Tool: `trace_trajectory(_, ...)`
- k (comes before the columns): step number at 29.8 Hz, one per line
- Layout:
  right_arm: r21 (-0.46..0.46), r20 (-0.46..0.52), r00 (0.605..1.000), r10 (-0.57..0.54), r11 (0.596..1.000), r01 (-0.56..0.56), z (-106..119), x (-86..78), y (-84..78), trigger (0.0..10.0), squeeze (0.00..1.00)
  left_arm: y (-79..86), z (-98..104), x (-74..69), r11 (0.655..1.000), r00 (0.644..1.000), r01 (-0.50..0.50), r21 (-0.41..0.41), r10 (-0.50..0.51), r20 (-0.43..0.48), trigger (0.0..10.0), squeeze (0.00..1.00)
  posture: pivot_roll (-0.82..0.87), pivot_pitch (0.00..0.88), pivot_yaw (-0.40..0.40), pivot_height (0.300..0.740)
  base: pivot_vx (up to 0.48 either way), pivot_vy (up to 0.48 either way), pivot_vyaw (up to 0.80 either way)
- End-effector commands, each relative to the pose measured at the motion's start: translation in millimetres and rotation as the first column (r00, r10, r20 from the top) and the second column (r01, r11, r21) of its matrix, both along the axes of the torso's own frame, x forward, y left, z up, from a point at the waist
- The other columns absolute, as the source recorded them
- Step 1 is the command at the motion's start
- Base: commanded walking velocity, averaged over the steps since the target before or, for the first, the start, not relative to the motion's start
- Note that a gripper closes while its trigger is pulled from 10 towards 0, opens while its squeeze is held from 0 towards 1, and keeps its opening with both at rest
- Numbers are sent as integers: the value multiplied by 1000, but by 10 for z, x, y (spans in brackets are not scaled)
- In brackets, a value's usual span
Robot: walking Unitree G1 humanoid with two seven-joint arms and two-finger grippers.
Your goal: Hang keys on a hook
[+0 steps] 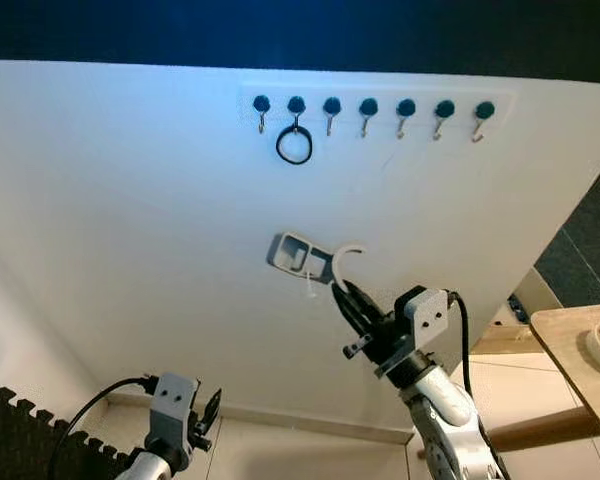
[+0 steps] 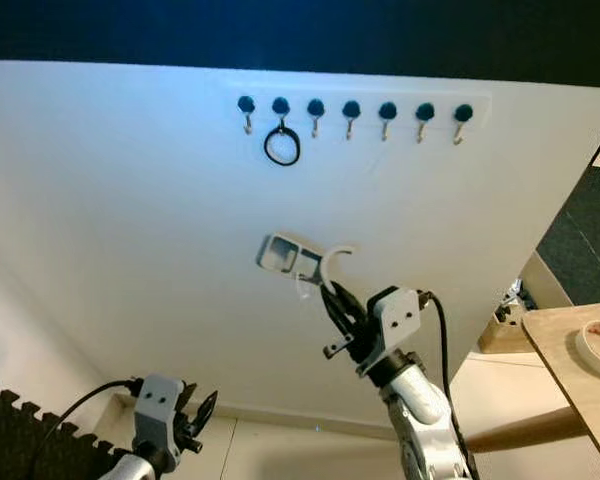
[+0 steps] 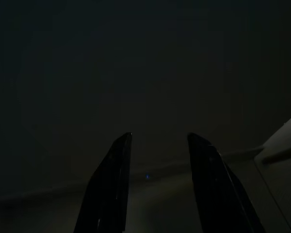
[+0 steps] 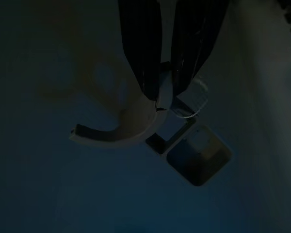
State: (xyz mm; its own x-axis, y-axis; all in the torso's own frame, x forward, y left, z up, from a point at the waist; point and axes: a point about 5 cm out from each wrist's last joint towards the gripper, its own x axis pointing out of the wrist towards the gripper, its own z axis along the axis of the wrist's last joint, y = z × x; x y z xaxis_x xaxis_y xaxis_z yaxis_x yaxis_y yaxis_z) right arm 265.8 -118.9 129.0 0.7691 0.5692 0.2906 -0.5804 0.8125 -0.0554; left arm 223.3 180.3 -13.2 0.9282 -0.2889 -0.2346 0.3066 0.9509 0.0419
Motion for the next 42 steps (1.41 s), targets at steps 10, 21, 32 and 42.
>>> trace_trajectory(10,-59,107,989,-99,993,106,134,2,-54,10000,0,-111,240,183,997,992,19,-68,-10,124,10000,0,27,48,14,740,0,0,0)
trace_trajectory(21,-195,16,970,-241,951,239,-202,-22,-472,10000,0,-373,629,240,939,939,297,-175,-253,234,10000,427,29,58,17,740,0,0,0)
trace_trajectory(32,-213,13,984,-180,960,179,-298,-101,-354,10000,0,-641,989,301,814,865,495,-302,-429,262,10000,0,34,62,21,740,0,0,0)
trace_trajectory(42,-293,44,999,-28,955,40,-324,-223,-215,10000,0,-685,1111,284,721,831,552,-418,-514,212,10000,0,36,60,22,740,0,0,0)
